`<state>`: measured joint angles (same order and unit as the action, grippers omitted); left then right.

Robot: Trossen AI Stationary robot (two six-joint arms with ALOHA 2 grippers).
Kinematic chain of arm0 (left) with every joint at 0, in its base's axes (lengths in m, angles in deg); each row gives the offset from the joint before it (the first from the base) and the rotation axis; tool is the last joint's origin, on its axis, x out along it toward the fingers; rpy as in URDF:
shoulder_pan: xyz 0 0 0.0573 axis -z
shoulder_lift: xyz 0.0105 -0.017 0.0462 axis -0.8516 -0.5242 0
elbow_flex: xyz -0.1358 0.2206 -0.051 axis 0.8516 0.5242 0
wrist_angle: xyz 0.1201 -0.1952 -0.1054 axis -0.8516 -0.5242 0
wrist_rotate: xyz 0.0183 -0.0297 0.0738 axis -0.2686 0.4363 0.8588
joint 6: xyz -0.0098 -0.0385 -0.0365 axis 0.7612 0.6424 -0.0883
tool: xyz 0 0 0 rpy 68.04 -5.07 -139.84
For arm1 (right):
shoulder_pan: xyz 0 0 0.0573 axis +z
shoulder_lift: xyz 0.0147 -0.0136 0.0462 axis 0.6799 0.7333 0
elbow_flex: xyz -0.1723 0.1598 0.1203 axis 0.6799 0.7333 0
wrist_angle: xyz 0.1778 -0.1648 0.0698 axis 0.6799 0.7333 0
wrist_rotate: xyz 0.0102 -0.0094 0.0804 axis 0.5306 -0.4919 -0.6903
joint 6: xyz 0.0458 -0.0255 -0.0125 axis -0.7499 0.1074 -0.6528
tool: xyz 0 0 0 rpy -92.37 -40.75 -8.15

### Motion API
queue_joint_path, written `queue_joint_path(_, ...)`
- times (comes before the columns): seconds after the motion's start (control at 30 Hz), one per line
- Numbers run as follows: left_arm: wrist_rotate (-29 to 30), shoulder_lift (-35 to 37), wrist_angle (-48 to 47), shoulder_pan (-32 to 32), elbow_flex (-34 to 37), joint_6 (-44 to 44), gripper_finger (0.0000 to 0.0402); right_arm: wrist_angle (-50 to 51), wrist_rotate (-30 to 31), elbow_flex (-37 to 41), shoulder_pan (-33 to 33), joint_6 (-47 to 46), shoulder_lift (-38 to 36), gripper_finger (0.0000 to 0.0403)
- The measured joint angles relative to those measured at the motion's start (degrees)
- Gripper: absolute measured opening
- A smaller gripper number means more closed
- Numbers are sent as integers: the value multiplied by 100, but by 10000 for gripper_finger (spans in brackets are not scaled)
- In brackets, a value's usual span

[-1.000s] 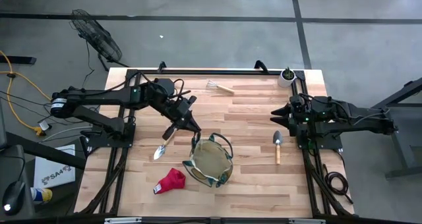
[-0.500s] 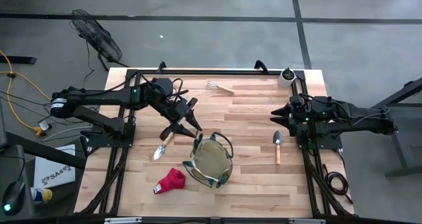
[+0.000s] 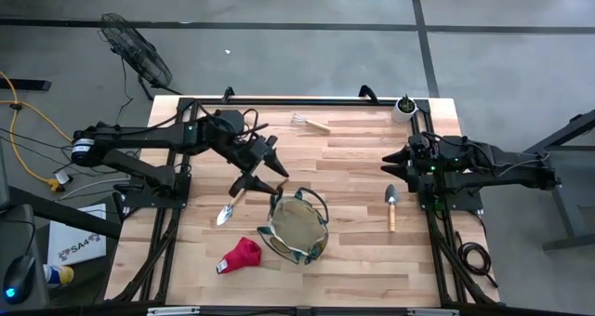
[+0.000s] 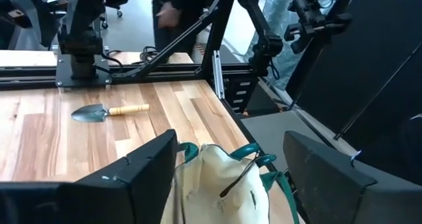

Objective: Pick & Place Garden tools in Gardening bag
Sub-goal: Put the green shear scissors into the light brown gardening bag

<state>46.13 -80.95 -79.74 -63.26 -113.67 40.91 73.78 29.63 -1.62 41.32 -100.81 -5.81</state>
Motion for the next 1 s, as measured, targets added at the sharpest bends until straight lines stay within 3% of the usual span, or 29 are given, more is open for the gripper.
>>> queue_joint_path(0.27,5,12,42,-1,0,-17,308,0,0,0,2,0,2,184)
queue_joint_path(0.57,457,107,36,-8,-4,0,310,0,-1,0,1,1,2,184)
queue_joint_path(0.8,524,125,-237,-545,-4,593,310,1,-1,0,1,0,2,184)
queue_joint_path(1.0,519,74,-749,-878,-2,603,310,0,-2,0,0,0,0,184)
